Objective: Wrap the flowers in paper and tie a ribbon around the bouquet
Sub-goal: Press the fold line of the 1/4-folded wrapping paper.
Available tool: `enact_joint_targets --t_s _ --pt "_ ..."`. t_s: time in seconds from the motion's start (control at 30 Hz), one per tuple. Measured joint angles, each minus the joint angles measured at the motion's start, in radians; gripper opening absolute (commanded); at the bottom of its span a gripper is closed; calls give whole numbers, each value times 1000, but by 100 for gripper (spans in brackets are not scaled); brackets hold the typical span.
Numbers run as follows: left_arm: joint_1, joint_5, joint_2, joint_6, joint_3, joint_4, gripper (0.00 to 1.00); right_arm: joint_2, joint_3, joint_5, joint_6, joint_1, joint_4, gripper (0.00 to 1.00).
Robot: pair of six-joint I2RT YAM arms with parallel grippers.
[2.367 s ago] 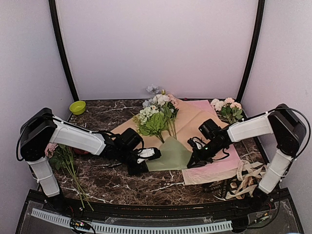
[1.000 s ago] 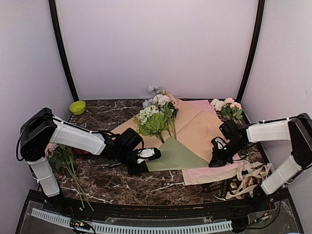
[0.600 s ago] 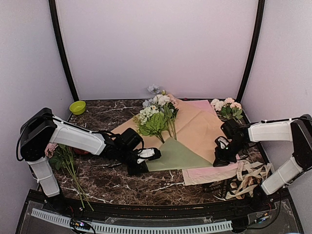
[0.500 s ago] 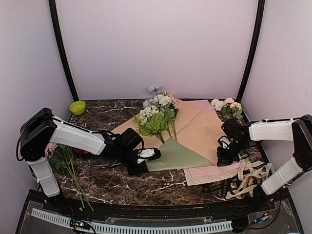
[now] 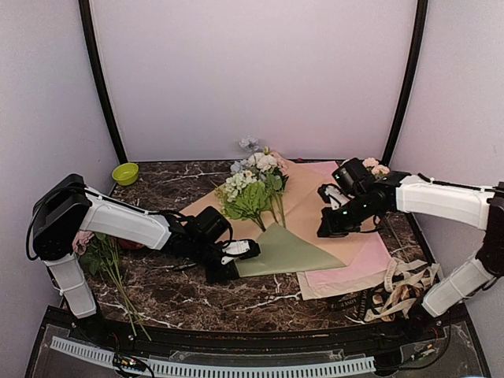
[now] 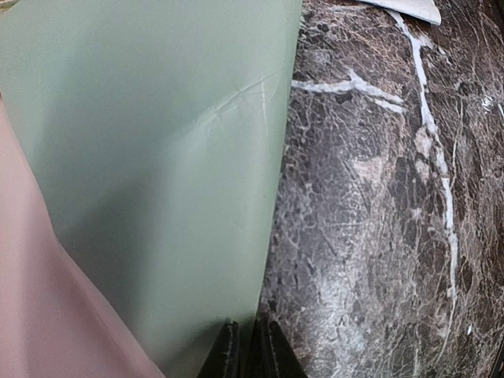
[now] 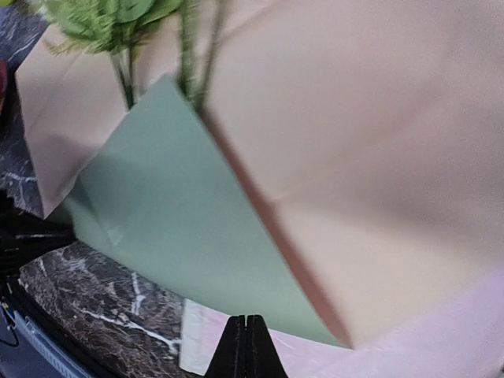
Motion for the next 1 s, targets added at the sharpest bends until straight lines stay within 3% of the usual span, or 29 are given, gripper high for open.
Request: enact_joint_targets --t_s 0.17,0.3,0.6,0.83,1.0 --pt "0 2 0 0 4 -9 11 215 5 -158 6 166 169 0" --pt "0 13 0 -1 10 -27 11 328 -12 -196 18 188 225 0" --pt "-1 77 -50 -64 27 -56 11 337 -75 -214 37 185 273 0" --pt "-21 138 -108 -161 189 13 8 340 -75 -219 51 185 281 0" --pt "-71 105 7 -163 253 43 6 340 -77 -220 68 185 285 0"
